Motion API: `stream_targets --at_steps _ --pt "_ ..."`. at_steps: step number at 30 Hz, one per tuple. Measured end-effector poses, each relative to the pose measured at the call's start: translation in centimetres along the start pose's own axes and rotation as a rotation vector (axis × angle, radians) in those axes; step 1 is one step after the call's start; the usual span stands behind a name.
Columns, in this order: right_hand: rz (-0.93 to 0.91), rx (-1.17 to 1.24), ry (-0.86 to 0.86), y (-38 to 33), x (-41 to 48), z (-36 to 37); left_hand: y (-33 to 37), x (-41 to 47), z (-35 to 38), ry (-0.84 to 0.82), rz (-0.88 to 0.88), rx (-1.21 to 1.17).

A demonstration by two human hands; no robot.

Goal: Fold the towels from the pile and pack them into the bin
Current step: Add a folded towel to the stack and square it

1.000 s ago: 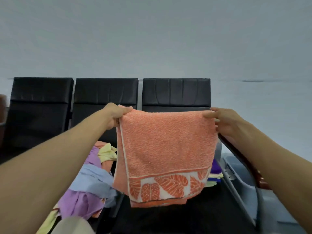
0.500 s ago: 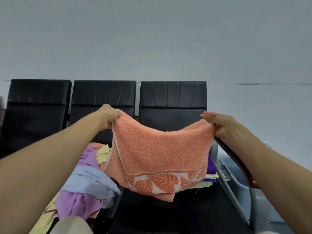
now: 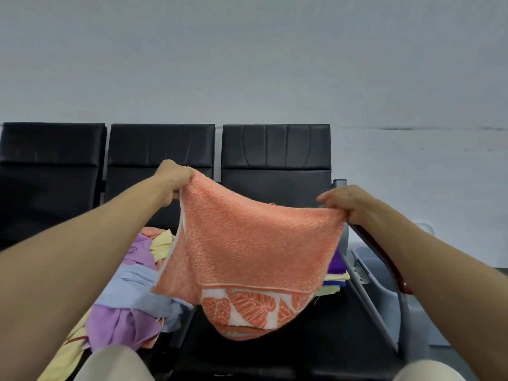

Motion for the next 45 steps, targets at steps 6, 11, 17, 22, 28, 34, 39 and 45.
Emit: stream_targets --at_steps 6,11,17,22,28,34,39,45 --pt "-0.001 -0.882 -0.036 0.6 -0.3 0.5 -0.1 0.5 -0.1 0.005 0.036 0.008" --pt "0.055 -1.14 -0.222 0.9 -1.6 2.3 -0.3 0.7 0.2 -0.003 0.035 0.047" --pt "0.121 -1.219 -0.325 1.0 -1.6 2.7 -0.8 0.7 0.4 -0.015 0.037 0.101" --pt "0.072 -1.242 -0.293 0.5 -1.5 2.5 -1.0 0.4 0.5 -0.024 0.044 0.124" --pt "0.04 -0.319 0.047 0.9 1.2 0.4 -1.2 0.4 -0.7 0.003 0.033 0.16" --pt "-0.06 0.247 0.262 0.0 2.0 -1.0 -1.3 0.4 -1.5 -0.046 0.007 0.197" --pt "-0.15 0.33 0.277 -1.3 0.9 -1.3 -0.7 0.4 -1.3 0.008 -0.031 0.069" --pt "-0.266 0.201 0.113 -1.8 -0.2 -1.8 0.0 -0.7 -1.7 -0.19 -0.062 -0.07"
Point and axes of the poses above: each hand's wrist, its own x-axis towards the middle knuckle, its own z-axis out of the palm, y = z × x, the point moved 3 cm from there along x, towards the middle knuckle, and after that the axes turned 1 degree about x, right-handed, at the moved point
